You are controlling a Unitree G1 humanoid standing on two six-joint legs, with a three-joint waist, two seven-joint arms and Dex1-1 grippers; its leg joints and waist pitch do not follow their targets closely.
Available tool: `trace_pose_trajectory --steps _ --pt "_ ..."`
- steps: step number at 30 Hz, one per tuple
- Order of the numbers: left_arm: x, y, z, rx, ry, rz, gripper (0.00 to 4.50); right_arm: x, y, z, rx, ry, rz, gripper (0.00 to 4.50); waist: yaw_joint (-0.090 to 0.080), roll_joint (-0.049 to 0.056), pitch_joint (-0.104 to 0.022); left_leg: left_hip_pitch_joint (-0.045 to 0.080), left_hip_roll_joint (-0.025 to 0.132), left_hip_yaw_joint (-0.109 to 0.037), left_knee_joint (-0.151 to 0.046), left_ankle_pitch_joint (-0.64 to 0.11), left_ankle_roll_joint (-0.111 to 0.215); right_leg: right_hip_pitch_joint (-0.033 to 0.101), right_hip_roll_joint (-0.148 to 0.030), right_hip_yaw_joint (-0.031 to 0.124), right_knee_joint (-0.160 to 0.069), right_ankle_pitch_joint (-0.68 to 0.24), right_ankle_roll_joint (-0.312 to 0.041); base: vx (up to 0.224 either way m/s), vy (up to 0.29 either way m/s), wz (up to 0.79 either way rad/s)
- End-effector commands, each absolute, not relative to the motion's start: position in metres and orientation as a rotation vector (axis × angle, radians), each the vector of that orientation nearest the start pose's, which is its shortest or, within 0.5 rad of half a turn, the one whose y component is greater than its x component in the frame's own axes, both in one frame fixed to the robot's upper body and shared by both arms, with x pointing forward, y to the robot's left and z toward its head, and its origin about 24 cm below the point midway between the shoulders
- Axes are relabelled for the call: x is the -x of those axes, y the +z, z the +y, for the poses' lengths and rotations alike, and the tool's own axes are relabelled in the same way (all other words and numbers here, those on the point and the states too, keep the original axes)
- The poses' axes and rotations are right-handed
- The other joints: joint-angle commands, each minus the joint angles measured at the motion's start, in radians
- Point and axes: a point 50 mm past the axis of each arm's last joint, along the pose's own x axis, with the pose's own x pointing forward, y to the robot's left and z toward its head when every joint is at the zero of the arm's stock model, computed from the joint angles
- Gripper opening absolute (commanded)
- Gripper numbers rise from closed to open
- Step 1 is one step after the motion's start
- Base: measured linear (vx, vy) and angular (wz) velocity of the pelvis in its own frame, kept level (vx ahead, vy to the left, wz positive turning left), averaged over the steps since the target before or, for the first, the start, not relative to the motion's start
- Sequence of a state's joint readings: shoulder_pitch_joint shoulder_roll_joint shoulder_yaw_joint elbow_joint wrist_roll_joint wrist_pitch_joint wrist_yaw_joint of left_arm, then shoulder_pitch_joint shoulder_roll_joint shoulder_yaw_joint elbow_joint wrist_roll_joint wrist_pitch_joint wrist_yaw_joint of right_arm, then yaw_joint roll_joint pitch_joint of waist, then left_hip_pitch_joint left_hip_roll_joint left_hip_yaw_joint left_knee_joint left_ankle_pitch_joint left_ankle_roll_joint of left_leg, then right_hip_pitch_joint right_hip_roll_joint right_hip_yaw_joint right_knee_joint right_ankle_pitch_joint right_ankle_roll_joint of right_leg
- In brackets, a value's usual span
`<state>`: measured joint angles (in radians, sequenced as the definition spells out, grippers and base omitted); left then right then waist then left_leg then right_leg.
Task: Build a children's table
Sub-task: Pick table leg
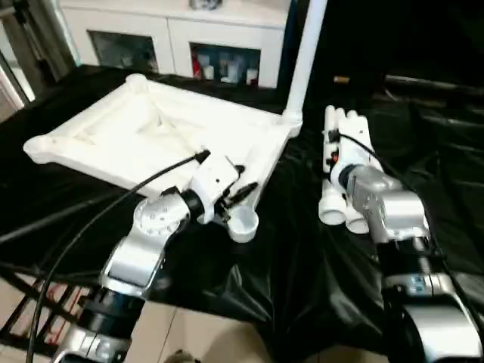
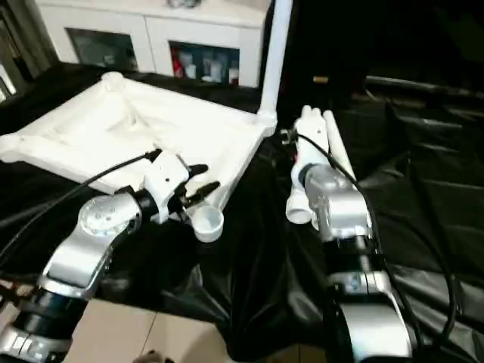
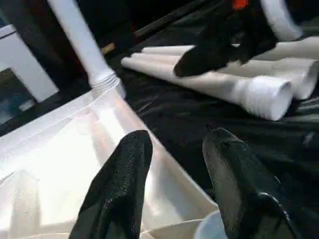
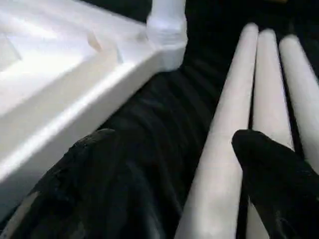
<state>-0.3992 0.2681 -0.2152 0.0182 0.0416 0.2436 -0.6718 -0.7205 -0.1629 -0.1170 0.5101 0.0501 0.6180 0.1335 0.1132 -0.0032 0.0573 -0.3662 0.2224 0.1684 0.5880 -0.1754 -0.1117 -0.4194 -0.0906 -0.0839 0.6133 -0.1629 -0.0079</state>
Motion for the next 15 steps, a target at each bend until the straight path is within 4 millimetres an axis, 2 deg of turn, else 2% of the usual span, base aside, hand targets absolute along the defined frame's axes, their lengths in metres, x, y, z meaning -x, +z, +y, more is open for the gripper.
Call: trace_pose_trajectory --steps 1,2,7,10,12,15 --pt "-0.296 0.113 0.096 -0.415 -0.939 0.006 2.05 -0.378 0.1 -0.167 0.003 0.062 0.423 4.47 0.001 0.001 -0.078 0.008 -0.004 0.007 -0.068 -0.186 -0.025 0.06 -0.041 0.042 -0.058 -0.196 -0.164 0.0 0.0 0.0" --pt "-0.294 0.114 0.095 -0.415 -0.953 0.008 2.05 -0.38 0.101 -0.168 -0.006 0.052 0.434 4.47 0.0 0.001 -0.074 0.008 -0.004 0.009 -0.067 -0.19 -0.027 0.058 -0.039 0.042 -0.06 -0.196 -0.164 0.0 0.0 0.0" --pt "-0.284 0.115 0.095 -0.466 -1.026 0.041 2.05 -0.387 0.095 -0.169 -0.085 0.065 0.512 4.47 -0.001 0.004 -0.075 0.007 -0.006 0.009 -0.065 -0.195 -0.026 0.06 -0.04 0.04 -0.057 -0.189 -0.167 0.0 0.0 0.0" --pt "-0.278 0.118 0.092 -0.387 -1.1 0.083 2.34 -0.388 0.09 -0.163 -0.108 0.115 0.55 4.5 0.0 0.006 -0.076 0.006 -0.006 0.01 -0.064 -0.187 -0.027 0.061 -0.04 0.04 -0.052 -0.163 -0.19 0.0 0.0 0.0" --pt "-0.274 0.121 0.092 -0.384 -1.124 0.092 2.52 -0.389 0.086 -0.166 -0.064 0.076 0.572 4.5 0.002 0.003 -0.077 0.004 -0.005 0.009 -0.063 -0.172 -0.023 0.063 -0.038 0.039 -0.048 -0.136 -0.204 0.0 0.0 0.0" --pt "-0.271 0.123 0.092 -0.39 -1.128 0.092 2.7 -0.391 0.085 -0.168 -0.053 0.044 0.575 4.5 0.0 0.004 -0.069 0.005 -0.005 0.01 -0.065 -0.195 -0.025 0.058 -0.039 0.039 -0.053 -0.168 -0.199 0.0 0.0 0.0"
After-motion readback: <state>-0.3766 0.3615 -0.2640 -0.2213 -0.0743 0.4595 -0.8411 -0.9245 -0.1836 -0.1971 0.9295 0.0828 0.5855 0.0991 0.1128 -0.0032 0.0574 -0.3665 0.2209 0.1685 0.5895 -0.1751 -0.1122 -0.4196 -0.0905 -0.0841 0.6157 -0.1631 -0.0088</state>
